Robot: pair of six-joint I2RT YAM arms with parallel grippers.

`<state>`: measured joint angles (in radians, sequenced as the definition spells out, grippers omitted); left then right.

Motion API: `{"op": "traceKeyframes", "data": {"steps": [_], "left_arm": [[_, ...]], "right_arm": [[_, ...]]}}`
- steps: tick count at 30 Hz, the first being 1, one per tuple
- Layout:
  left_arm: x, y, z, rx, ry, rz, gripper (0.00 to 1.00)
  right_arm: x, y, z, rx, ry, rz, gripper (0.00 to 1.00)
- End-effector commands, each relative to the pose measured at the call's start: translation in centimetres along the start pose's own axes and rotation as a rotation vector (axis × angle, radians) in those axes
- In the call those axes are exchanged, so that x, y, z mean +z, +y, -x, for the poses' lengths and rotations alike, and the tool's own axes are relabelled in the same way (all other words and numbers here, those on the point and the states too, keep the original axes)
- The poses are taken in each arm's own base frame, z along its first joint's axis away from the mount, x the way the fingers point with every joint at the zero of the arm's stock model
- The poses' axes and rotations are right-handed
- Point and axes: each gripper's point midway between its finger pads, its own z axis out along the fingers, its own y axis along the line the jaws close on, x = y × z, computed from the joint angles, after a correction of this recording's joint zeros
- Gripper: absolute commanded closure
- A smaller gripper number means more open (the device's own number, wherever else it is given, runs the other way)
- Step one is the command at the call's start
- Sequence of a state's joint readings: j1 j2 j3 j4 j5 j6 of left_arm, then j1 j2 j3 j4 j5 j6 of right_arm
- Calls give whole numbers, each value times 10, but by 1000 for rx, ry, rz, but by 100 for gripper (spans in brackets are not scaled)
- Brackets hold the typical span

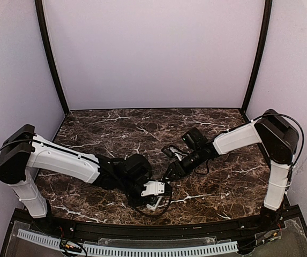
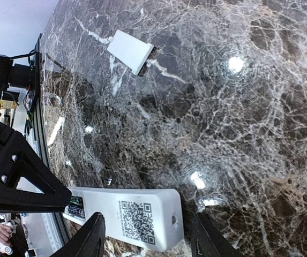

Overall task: Load the batteries into the remote control
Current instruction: Press the battery in the battery compartment.

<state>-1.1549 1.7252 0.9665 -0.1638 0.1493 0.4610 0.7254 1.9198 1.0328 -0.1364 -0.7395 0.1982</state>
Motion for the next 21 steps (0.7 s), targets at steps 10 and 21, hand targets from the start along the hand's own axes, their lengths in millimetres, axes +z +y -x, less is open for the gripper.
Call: {"op": "traceKeyframes", "data": {"steps": [10, 21], "left_arm": [[-5, -8, 16, 36, -41, -39, 73], [5, -6, 6, 37, 3, -26, 73]], "right_arm": [[0, -11, -12, 37, 30, -38, 49], [0, -11, -14, 41, 31, -35, 50]]}}
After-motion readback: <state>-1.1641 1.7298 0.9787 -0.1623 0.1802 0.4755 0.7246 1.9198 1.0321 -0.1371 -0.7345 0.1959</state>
